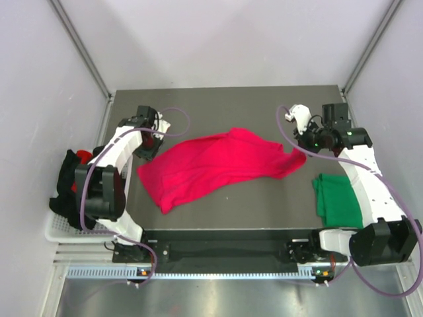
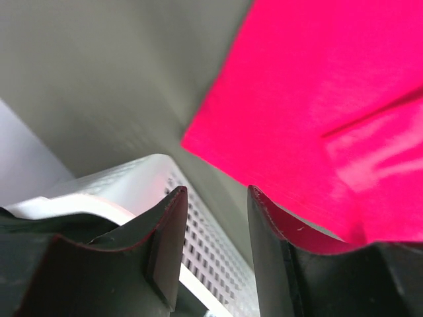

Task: Fold and stack the t-shirts
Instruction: Flatten the tshirt out

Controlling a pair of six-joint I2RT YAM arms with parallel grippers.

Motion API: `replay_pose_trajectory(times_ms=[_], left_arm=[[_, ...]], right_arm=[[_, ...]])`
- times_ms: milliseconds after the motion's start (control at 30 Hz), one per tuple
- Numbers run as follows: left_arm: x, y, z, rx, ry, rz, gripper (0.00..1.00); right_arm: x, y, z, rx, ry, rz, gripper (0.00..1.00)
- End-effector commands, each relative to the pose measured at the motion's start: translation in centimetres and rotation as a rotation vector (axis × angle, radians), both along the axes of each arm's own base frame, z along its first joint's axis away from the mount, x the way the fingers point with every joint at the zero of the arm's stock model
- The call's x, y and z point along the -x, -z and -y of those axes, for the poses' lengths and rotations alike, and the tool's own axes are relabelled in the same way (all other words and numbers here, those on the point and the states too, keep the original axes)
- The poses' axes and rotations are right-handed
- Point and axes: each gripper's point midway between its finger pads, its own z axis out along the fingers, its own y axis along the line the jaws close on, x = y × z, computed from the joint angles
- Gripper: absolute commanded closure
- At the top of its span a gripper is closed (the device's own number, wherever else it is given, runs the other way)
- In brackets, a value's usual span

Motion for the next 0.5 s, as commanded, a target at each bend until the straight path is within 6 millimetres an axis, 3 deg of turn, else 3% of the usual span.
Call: replay_pose_trajectory(times_ms=[0, 200, 467], left_arm=[[-1.5, 0.6, -2.1, -0.122, -0.013, 0.017, 0.54], [-1.1, 3.3, -2.7, -0.166, 0.015, -0.086, 0.57], [-2.7, 5.3, -3.4, -0.206, -0.001, -0.130, 0.57]], right_arm=[[-0.6, -0.4, -0.9, -0.048, -0.016, 0.038, 1.00], [0.0, 0.9, -1.0, -0.054, -0.021, 0.034, 1.00], [0.1, 2.4, -1.3, -0.064, -0.037, 0.005, 1.00]])
